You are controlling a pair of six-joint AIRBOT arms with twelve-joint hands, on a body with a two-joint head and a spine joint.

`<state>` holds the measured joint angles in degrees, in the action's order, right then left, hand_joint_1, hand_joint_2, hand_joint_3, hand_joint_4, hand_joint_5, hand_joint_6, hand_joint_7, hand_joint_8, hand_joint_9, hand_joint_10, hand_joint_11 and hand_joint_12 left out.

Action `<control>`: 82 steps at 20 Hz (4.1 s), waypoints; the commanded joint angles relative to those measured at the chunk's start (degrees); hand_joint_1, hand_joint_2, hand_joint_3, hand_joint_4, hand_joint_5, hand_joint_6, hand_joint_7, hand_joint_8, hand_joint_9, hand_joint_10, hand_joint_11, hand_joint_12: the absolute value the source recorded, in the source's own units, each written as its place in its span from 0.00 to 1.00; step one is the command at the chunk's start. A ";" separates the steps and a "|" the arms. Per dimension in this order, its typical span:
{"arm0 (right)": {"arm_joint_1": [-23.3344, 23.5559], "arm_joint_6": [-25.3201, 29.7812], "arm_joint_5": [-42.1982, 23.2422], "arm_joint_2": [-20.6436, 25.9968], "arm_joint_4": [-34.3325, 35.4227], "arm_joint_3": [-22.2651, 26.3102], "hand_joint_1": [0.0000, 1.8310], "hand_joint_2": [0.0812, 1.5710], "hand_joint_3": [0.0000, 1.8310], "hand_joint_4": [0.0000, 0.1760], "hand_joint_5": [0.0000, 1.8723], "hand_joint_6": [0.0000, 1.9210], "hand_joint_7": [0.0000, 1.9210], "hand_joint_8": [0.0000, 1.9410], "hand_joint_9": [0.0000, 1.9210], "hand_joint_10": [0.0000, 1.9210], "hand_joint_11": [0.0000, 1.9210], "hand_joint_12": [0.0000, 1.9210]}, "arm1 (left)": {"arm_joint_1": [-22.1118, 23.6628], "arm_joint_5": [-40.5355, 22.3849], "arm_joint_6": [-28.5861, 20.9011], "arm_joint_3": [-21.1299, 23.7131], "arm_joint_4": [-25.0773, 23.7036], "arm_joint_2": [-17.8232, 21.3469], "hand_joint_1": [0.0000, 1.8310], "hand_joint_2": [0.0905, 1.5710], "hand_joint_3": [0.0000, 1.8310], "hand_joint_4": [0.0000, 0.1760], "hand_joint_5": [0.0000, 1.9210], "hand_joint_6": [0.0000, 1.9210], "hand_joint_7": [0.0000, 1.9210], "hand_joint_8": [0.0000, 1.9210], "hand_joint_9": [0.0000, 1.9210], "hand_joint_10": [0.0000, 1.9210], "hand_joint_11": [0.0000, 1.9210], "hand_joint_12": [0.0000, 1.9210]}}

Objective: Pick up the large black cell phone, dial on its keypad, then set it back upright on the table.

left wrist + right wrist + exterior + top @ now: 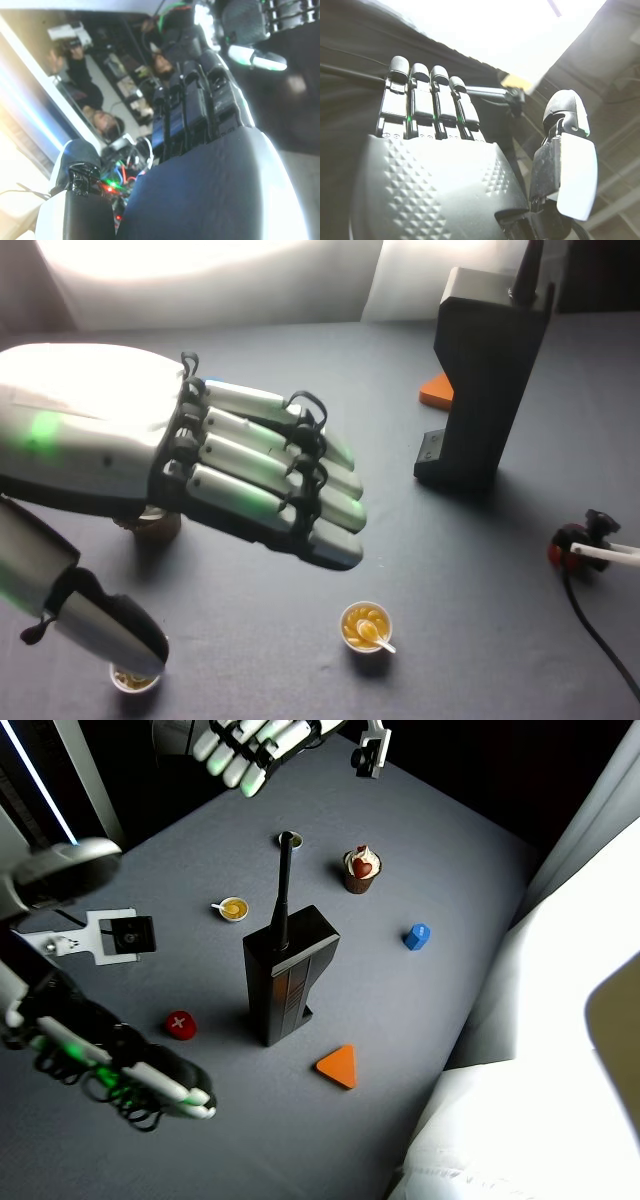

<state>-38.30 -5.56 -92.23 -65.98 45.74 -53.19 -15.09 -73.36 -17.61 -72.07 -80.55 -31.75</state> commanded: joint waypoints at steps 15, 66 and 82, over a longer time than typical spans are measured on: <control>2.36 0.45 -5.40 -4.78 -2.79 -4.55 0.24 0.59 0.00 0.00 0.03 0.00 0.04 0.00 0.04 0.00 0.00 0.17 | 0.61 3.67 6.90 -4.28 5.68 -1.40 0.13 0.76 0.00 0.00 0.12 0.00 0.12 0.00 0.11 0.00 0.00 0.29; 8.76 0.46 -1.06 -14.88 -1.39 -14.24 0.50 0.55 0.00 0.00 0.00 0.00 0.00 0.00 0.00 0.00 0.00 0.00 | -1.83 3.43 4.13 -8.51 5.21 -4.41 0.12 0.75 0.00 0.00 0.11 0.00 0.12 0.00 0.11 0.00 0.00 0.24; 10.30 0.47 0.08 -16.29 -1.35 -17.04 0.52 0.54 0.00 0.00 0.02 0.00 0.00 0.00 0.00 0.00 0.00 0.00 | -1.82 3.54 3.85 -8.50 4.93 -5.36 0.14 0.75 0.00 0.00 0.12 0.00 0.13 0.00 0.11 0.00 0.00 0.31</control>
<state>-28.69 -5.85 -86.70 -82.89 48.45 -70.00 -18.09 -66.85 -13.54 -80.64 -80.86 -37.04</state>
